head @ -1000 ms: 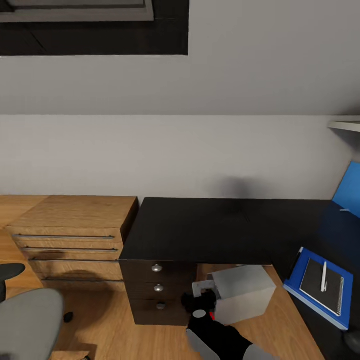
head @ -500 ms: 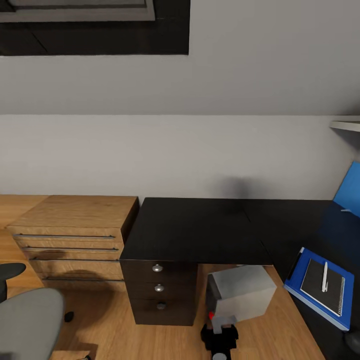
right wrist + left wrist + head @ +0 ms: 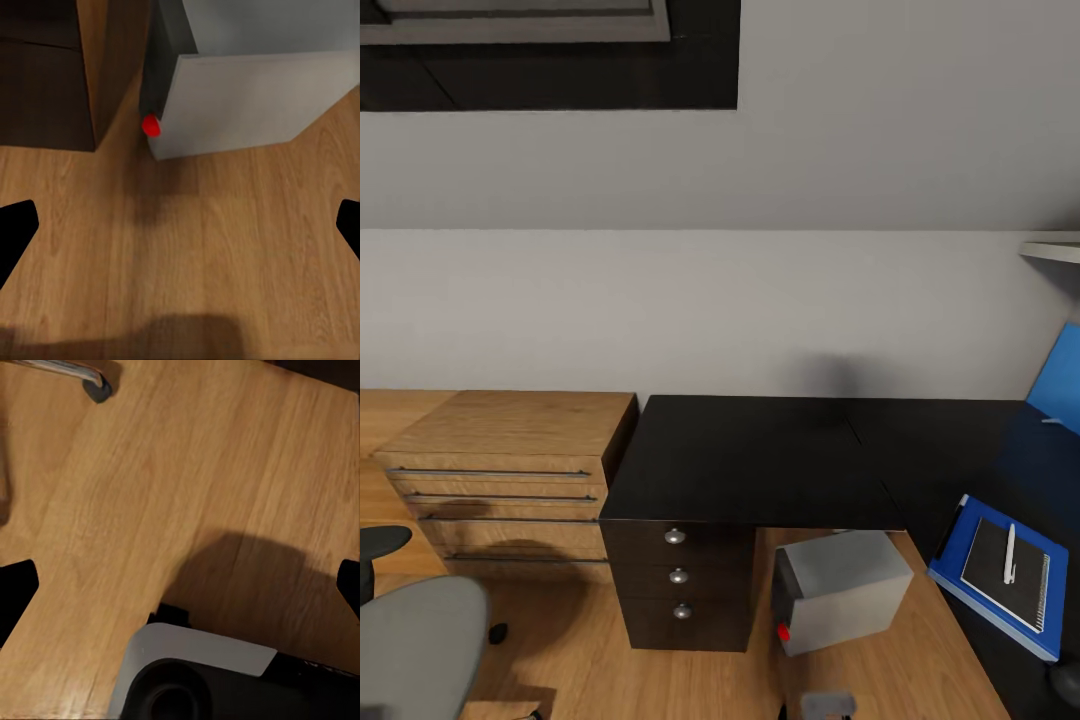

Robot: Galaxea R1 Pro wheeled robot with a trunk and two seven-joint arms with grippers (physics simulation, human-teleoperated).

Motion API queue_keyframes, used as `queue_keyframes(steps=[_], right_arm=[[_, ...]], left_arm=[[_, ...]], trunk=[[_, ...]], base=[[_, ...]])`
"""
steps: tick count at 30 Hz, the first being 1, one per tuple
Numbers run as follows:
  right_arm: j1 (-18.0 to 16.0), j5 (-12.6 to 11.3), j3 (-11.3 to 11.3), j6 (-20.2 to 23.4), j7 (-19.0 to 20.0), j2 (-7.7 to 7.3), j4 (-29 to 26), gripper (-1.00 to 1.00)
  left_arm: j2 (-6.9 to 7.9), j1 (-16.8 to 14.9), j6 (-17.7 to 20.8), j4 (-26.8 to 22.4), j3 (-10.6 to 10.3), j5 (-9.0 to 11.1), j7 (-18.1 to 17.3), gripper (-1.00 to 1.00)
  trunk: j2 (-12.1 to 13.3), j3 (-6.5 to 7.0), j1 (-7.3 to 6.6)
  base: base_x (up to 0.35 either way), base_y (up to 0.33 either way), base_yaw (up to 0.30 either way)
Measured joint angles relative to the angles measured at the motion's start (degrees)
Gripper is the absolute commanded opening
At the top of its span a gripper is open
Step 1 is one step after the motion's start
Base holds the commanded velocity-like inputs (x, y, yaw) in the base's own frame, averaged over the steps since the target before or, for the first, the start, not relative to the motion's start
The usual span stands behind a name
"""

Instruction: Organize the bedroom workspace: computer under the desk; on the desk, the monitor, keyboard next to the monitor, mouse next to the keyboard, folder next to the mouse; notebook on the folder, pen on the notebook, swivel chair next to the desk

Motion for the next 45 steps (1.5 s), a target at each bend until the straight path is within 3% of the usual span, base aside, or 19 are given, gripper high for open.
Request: queue_keyframes(steps=[4, 5, 10, 16, 20, 27, 33, 45], right_arm=[[0.5, 0.0, 0.0, -1.3, 1.0, 0.11, 1.7, 1.0], [0.7, -0.3, -0.1, -1.9, 4.1, 0.09, 4.3, 1.0], [0.7, -0.4, -0.1, -2.7, 8.9, 0.03, 7.3, 1.0], [0.7, -0.5, -0.1, -4.8, 11.6, -0.08, 10.0, 1.0], [0.7, -0.6, -0.1, -5.6, 12.1, -0.04, 10.6, 1.0], [0.7, -0.6, -0.1, -5.8, 12.3, -0.1, 10.8, 1.0], [0.7, -0.6, -0.1, -5.9, 12.3, -0.05, 10.9, 1.0], [0.8, -0.6, -0.1, -5.9, 12.5, -0.1, 11.0, 1.0]], left_arm=[[0.65, 0.0, -0.6, 3.2, 0.1, 0.0, 0.0, 1.0], [1.07, 0.0, -0.9, 5.9, 0.1, 0.0, 0.1, 1.0], [1.34, 0.0, -1.0, 6.5, 0.2, 0.1, 0.1, 1.0], [1.41, 0.0, -1.1, 6.7, 0.3, 0.2, 0.2, 1.0], [1.42, 0.0, -1.2, 6.7, 0.3, 0.2, 0.3, 1.0], [1.9, 0.0, -1.8, 6.7, 1.3, 1.0, 0.0, 1.0], [2.05, 0.0, -4.9, 6.7, 3.5, 2.0, -0.1, 1.0], [2.07, 0.0, -6.0, 8.3, 4.1, 2.2, -0.2, 1.0]], trunk=[[0.0, 0.0, 0.0], [0.4, 0.17, -0.21], [2.4, 1.07, -1.31], [4.8, 2.15, -2.63], [6.4, 2.87, -3.51], [6.4, 2.88, -3.51], [6.4, 2.88, -3.51], [6.4, 2.88, -3.49]], base=[[0.0, 0.0, 0.0], [0.0, 0.0, 0.0], [0.0, 0.0, 0.0], [0.0, 0.0, 0.0], [0.0, 0.0, 0.0], [0.0, 0.0, 0.0], [0.0, 0.0, 0.0], [-0.12, 0.106, 0.0]])
